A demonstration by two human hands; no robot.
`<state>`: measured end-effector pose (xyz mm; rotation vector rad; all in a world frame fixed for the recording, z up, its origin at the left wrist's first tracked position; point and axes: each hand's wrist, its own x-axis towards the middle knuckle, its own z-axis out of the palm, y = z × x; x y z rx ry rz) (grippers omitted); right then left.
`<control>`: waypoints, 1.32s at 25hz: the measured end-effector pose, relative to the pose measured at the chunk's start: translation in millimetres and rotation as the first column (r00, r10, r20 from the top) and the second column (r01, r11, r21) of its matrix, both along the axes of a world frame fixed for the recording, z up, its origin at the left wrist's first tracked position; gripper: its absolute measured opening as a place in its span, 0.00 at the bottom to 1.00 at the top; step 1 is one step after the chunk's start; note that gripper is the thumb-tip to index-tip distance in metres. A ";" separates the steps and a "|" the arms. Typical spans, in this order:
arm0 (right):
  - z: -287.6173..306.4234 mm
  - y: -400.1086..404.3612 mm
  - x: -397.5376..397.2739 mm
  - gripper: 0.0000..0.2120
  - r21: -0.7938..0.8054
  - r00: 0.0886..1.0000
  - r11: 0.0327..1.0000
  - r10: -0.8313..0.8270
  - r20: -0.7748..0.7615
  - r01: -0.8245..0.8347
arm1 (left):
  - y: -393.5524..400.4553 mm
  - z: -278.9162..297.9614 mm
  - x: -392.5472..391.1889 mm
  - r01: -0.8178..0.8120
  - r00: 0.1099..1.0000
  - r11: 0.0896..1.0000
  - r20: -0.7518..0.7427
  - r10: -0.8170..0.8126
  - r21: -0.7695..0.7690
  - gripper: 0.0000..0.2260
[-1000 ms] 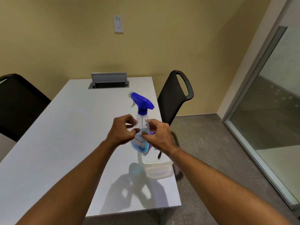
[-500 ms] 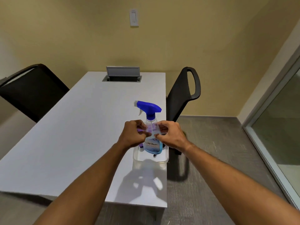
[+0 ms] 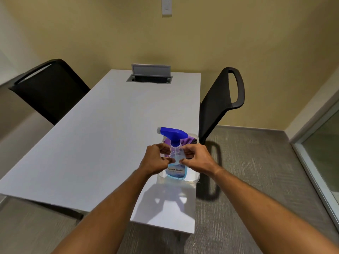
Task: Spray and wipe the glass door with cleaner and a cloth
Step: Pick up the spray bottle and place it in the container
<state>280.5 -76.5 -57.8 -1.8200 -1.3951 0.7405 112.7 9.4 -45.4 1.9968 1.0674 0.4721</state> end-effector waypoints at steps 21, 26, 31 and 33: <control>-20.2 3.4 -9.3 0.17 -0.087 0.999 0.995 -0.050 -0.021 0.048 | 19.9 -45.1 1.5 0.055 0.997 0.997 -0.048 -0.058 -0.048 0.16; -19.1 2.7 -11.3 0.18 -0.111 0.998 0.992 -0.062 -0.032 0.058 | 21.3 -45.7 0.6 0.073 0.996 0.996 -0.049 -0.075 -0.048 0.17; -17.0 1.7 -13.4 0.18 -0.115 0.997 0.992 -0.059 -0.042 0.054 | 22.1 -44.8 0.3 0.089 0.995 0.994 -0.050 -0.092 -0.059 0.18; -16.4 0.3 -14.5 0.18 -0.110 0.997 0.992 -0.061 -0.039 0.056 | 21.6 -45.2 -0.1 0.096 0.994 0.994 -0.046 -0.098 -0.060 0.18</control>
